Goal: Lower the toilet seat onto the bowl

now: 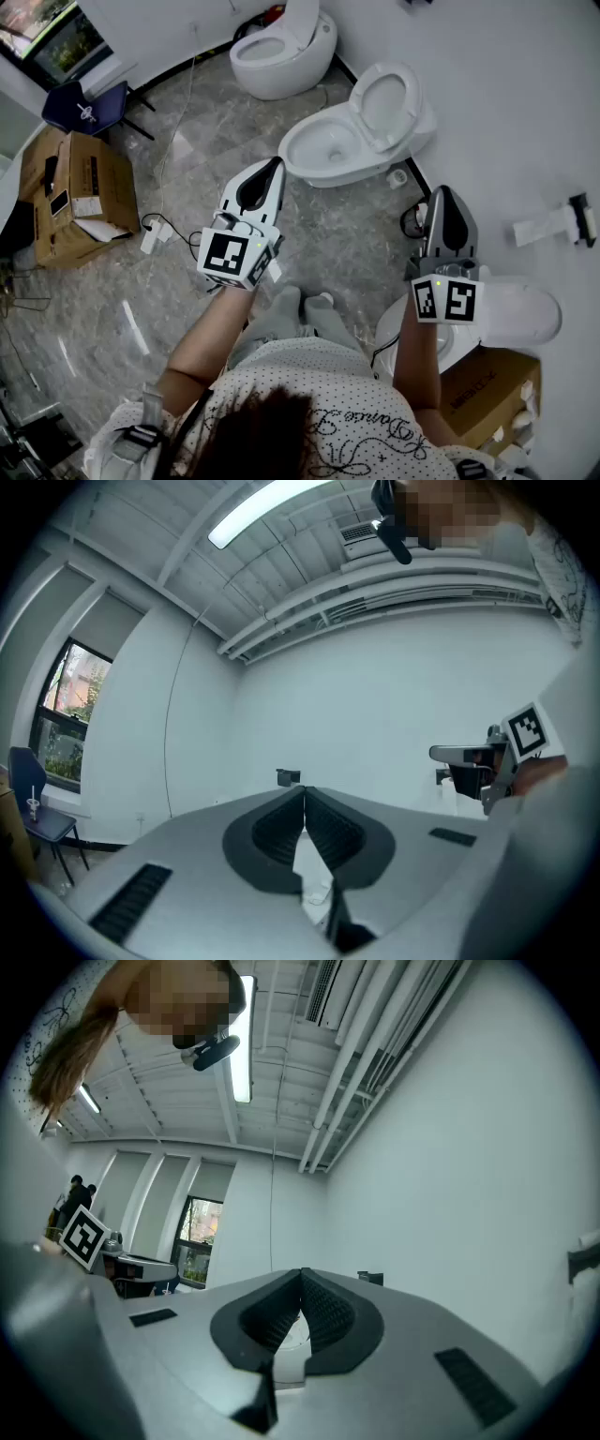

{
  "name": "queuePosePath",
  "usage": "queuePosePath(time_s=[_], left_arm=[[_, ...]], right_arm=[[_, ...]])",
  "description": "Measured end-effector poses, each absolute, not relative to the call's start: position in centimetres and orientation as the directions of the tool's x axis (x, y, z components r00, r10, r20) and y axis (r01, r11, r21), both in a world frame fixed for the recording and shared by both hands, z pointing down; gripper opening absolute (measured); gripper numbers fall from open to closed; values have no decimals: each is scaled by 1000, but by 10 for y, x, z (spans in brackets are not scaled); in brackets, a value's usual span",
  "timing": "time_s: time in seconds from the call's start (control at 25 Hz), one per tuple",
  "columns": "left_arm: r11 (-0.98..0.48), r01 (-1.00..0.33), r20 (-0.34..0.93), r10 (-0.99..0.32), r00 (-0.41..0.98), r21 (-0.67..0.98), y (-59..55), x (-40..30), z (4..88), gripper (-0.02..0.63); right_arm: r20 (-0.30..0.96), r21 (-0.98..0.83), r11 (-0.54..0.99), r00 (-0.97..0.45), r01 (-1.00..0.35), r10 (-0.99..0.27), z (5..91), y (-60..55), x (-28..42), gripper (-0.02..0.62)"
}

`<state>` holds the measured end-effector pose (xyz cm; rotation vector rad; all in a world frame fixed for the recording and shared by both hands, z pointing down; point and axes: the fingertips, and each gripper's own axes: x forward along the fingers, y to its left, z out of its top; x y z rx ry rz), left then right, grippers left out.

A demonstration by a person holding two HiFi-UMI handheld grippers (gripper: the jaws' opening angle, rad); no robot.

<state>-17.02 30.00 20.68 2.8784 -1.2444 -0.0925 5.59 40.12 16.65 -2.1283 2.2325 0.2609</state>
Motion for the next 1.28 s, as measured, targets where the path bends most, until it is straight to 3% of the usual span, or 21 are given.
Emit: queuePosePath(time_s=[0.72,0.8,0.96,1.16,1.28], left_arm=[[-711,-703,-54,-703,710,18,329,-125,205,12],[-705,-709,-45,-709,704,22,331,-120,205,57],[-690,-723,-43,-724,689,29,337,-109,207,155],[-686,-726,-40,-727,685,45,349,-93,211,228],[-684,-728,-36,-729,684,39,351,-91,212,254]], right_arm=[[-153,-4,48,-46,-999,-987,168,423,95,22],[-143,-6,65,-63,-998,-988,169,424,98,61],[-128,-28,123,-119,-992,-985,175,426,104,210],[-140,-35,169,-163,-985,-977,176,430,115,307],[-151,-37,185,-177,-982,-972,174,429,115,325]])
